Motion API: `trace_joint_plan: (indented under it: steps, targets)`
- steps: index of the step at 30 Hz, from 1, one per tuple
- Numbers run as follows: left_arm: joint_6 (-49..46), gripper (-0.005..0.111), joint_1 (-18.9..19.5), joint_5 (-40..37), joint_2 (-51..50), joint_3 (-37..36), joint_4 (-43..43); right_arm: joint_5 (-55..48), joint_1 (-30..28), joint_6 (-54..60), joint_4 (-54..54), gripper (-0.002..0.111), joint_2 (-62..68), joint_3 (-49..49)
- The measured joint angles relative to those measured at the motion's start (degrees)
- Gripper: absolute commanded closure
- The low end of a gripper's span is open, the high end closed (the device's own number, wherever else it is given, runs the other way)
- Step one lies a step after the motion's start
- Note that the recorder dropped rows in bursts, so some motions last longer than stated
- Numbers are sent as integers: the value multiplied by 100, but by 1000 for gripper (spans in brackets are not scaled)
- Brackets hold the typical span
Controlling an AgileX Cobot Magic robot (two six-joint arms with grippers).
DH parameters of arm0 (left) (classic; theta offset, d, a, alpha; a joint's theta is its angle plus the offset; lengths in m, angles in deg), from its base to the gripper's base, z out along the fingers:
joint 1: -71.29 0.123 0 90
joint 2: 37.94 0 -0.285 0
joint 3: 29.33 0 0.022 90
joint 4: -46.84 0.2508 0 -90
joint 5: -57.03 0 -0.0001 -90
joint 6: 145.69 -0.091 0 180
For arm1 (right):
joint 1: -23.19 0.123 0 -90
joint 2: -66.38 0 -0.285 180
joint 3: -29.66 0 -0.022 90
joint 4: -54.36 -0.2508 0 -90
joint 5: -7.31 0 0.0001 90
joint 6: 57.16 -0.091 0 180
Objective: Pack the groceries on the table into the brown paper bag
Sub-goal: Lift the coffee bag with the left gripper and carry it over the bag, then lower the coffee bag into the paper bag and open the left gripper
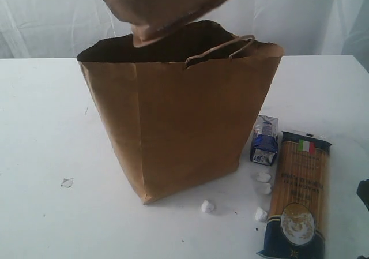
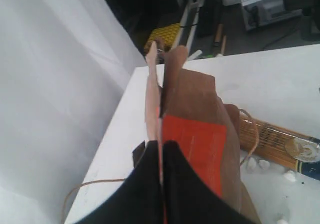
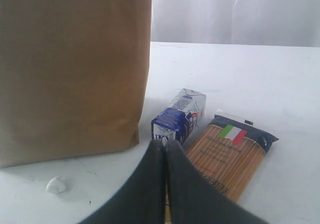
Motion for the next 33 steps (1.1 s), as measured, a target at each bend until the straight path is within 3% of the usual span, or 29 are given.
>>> trace_joint_plan:
  steps: [5, 8, 20, 33]
  targets:
    - [25, 107, -690, 278, -336, 0, 462, 0, 0, 0, 0, 108, 0, 0]
    - [189, 107, -899, 559, -511, 0, 828, 0, 0, 0, 0, 108, 0, 0]
    - [215, 107, -932, 1259, -808, 0, 1184, 0, 0, 0, 0, 108, 0, 0]
    - [255, 107, -934, 789, -1137, 0, 1465, -11, 0, 0, 0, 108, 0, 0]
